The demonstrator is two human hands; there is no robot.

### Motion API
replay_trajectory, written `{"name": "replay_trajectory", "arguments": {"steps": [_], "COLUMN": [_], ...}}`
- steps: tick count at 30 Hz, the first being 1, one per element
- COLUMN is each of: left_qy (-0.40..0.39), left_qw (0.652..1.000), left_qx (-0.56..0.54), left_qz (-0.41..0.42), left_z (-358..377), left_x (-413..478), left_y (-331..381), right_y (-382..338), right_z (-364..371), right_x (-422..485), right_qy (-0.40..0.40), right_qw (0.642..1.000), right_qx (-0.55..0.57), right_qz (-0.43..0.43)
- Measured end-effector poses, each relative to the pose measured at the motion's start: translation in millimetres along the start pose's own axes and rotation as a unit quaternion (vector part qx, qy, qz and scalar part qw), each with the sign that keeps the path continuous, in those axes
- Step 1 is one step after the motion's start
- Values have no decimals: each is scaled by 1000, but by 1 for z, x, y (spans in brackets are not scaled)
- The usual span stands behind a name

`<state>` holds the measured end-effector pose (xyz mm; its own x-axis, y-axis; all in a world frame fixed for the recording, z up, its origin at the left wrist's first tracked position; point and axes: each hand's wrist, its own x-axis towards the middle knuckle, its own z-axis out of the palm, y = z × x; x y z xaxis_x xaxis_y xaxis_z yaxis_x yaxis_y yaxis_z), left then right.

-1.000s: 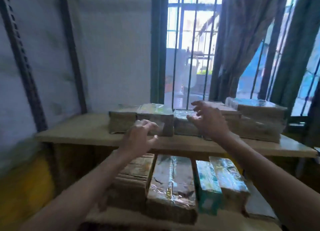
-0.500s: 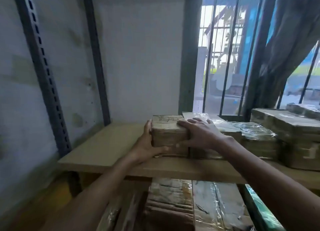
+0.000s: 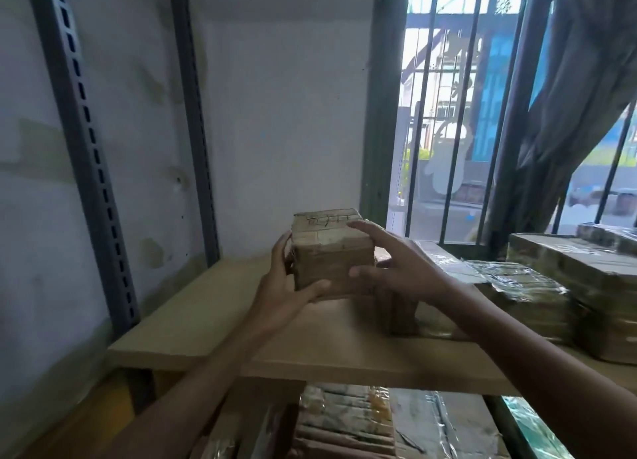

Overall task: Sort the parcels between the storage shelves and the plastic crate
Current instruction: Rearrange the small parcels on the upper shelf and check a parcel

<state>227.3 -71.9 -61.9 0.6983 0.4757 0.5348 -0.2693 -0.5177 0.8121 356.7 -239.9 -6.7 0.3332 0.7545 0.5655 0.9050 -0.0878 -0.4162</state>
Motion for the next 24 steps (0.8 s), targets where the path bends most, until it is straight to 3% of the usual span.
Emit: {"name": "replay_trajectory", "arguments": {"steps": [3,5,7,9,13,16,19,24], "left_qy": [131,179,157,114,-21,-113,-122,-89], "left_qw": [989,976,978,986,996,991,990,995], "left_qx": [-32,-58,-82,-94,-82,-41,9,-13], "left_qz": [-54,-111,-109,-74,8,52,69,45], "left_z": [-5,-12,-18,-24,-47,-58,-52,-35], "left_x": [10,19,24,21,12,0,-9,-17], "left_y": [25,42,55,62,54,45,39,31], "right_y": [-12,-15,-15,-18,-26,-27,-29,-37], "right_z": [-6,-8,-8,-10,-16,-22,-26,-21], "right_x": [2,3,5,7,15,22,29,33], "right_qy": [-31,-46,-11,41,52,55,53,-8], "right_qw": [998,999,996,997,984,942,934,939], "right_qx": [61,3,-46,-14,168,327,339,311], "right_qz": [17,-23,-71,-67,6,51,104,149]}}
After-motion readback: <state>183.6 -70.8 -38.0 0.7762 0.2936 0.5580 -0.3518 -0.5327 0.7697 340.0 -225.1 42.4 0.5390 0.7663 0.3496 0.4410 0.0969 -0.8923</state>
